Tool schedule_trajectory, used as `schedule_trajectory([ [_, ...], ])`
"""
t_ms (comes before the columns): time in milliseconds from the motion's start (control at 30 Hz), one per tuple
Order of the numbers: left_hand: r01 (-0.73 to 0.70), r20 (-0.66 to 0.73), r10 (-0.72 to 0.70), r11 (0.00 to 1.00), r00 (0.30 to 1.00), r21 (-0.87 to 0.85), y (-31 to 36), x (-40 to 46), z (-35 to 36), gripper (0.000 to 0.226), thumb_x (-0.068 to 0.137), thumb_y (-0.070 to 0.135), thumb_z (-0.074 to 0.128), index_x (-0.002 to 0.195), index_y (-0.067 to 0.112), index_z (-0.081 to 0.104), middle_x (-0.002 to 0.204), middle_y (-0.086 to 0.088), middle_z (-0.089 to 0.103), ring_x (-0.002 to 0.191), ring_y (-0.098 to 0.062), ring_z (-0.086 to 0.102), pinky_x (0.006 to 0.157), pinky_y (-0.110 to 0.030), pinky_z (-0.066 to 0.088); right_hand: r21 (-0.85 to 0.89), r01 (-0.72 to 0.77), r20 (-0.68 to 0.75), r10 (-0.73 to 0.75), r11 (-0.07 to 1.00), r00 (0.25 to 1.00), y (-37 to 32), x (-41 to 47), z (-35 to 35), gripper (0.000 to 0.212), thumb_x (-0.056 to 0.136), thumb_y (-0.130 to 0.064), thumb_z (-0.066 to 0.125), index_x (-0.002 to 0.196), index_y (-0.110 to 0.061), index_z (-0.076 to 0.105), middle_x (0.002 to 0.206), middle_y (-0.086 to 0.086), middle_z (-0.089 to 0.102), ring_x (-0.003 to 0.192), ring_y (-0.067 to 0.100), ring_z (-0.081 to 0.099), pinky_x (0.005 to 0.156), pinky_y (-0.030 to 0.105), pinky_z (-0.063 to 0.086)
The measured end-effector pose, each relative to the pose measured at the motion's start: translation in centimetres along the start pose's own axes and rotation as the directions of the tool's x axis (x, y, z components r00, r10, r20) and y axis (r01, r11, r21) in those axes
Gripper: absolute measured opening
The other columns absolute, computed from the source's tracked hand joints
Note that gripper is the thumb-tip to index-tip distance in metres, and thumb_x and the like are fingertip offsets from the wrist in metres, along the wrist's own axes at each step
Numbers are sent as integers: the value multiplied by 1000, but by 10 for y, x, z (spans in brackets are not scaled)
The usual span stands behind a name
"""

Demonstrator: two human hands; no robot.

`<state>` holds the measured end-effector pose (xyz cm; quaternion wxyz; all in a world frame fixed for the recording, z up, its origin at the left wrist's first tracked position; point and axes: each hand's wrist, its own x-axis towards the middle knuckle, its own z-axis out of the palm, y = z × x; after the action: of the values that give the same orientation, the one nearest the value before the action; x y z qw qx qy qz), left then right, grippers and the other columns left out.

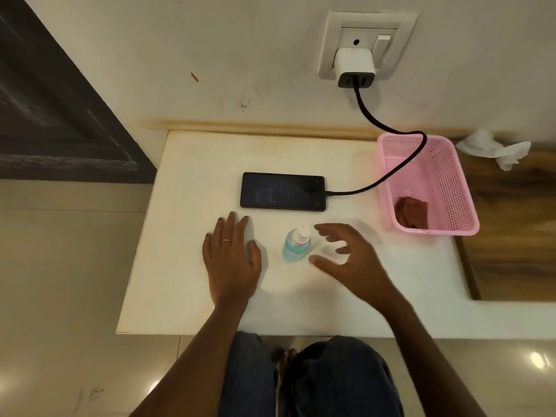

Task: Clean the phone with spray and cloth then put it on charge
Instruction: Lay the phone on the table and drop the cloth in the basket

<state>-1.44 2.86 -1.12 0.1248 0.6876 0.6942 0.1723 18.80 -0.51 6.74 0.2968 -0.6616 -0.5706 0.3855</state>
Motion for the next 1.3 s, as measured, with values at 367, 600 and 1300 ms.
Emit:
schedule_trajectory([
  [367,3,8,-3,1000,1000,8,0,1,4,54,92,41,38,141,18,44,151,-7,38,141,-30,32,116,-48,22,19,-164,-73,165,986,984,12,7,56,60,75,-30,75,126,-19,46,133,2,52,102,8,47,89,20,40],
  [600,-5,18,5,1000,1000,5,1,1,3,54,93,39,37,142,18,43,151,-7,37,142,-29,30,117,-48,21,88,-164,-238,181,982,954,11,2,44,57,77,-25,74,127,-14,50,129,5,56,104,9,53,86,17,42],
  [1300,-35,-25,34,999,999,-29,-2,0,4,53,91,34,37,140,15,44,150,-10,39,141,-31,30,115,-49,21,-20,-220,-720,139,975,680,48,97,-110,44,79,-18,73,115,-5,53,113,9,64,95,15,58,85,22,40],
])
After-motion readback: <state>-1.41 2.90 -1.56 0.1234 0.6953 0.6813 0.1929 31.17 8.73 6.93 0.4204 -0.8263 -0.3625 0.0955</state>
